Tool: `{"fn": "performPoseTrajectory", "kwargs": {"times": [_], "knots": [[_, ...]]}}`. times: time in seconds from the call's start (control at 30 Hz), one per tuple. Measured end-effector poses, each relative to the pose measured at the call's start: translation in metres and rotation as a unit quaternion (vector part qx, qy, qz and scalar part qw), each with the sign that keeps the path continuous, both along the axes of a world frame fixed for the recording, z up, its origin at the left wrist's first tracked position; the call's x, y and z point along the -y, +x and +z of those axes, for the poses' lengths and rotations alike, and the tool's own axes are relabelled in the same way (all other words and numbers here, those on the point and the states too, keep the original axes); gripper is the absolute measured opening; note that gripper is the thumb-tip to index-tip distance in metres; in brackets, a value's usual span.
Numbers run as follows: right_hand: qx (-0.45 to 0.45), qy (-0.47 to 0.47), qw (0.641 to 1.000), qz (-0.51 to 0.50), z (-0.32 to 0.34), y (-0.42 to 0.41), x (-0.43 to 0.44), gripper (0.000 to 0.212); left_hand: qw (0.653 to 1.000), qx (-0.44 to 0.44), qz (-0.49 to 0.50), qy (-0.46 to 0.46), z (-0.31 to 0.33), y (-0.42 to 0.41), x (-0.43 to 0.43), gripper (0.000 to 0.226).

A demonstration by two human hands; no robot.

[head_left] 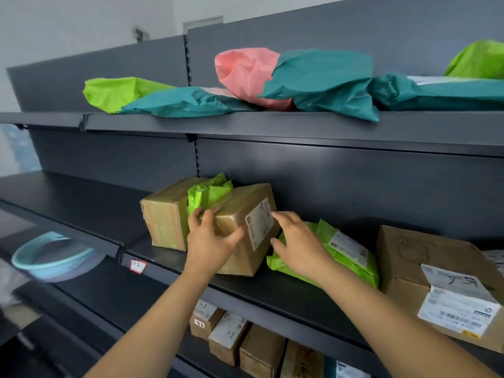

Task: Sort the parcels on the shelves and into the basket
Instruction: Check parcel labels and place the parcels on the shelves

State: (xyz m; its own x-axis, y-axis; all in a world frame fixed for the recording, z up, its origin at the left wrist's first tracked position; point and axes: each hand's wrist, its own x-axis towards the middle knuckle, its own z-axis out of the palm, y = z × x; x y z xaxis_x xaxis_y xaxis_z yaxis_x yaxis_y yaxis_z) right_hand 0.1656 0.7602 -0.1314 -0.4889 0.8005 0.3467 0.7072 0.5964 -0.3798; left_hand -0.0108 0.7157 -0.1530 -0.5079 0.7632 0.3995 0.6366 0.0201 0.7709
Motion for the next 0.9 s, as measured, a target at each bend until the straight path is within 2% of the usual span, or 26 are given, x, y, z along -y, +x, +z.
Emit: {"fn": "performPoseTrajectory", "kwargs": {"times": [0.07, 0.13, 0.17, 0.27, 0.37, 0.53, 0.63, 0.7, 0.77, 0.83, 0.9], "knots": [[-0.027, -0.017, 0.999, 0.017, 0.003, 0.003, 0.001, 0.062, 0.985, 0.166, -0.024, 0.032, 0.004, 0.004, 0.003, 0.060], [-0.050, -0.045, 0.997, 0.036, 0.004, 0.005, 0.005, 0.067, 0.939, 0.332, -0.052, 0.069, 0.008, 0.013, 0.010, 0.047], [-0.049, -0.054, 0.996, 0.048, 0.002, 0.006, 0.007, 0.070, 0.918, 0.385, -0.063, 0.072, 0.010, 0.019, 0.014, 0.043], [-0.013, -0.034, 0.997, 0.070, -0.002, 0.009, 0.013, 0.077, 0.891, 0.445, -0.068, 0.061, 0.008, 0.029, 0.017, 0.037], [0.004, 0.004, 0.998, 0.070, -0.004, 0.011, 0.014, 0.075, 0.869, 0.488, -0.077, 0.041, 0.007, 0.034, 0.019, 0.045], [0.026, -0.018, 0.998, 0.061, -0.011, 0.009, 0.015, 0.069, 0.867, 0.496, -0.054, -0.014, -0.001, 0.034, 0.020, 0.066], [0.043, -0.004, 0.998, 0.038, -0.014, 0.006, 0.013, 0.063, 0.893, 0.436, -0.038, -0.106, -0.002, 0.022, 0.018, 0.084], [0.063, 0.024, 0.998, 0.004, -0.014, 0.003, 0.012, 0.060, 0.935, 0.303, -0.058, -0.176, -0.005, 0.009, 0.016, 0.082], [0.083, 0.046, 0.995, -0.027, -0.013, -0.002, 0.012, 0.059, 0.968, 0.116, -0.065, -0.214, -0.006, -0.007, 0.015, 0.075], [0.102, 0.061, 0.991, -0.055, -0.010, -0.008, 0.013, 0.059, 0.988, -0.013, -0.042, -0.147, -0.008, -0.023, 0.012, 0.066], [0.117, 0.074, 0.986, -0.089, -0.005, -0.015, 0.013, 0.062, 0.996, -0.083, 0.006, -0.027, -0.008, -0.040, 0.008, 0.060]]}}
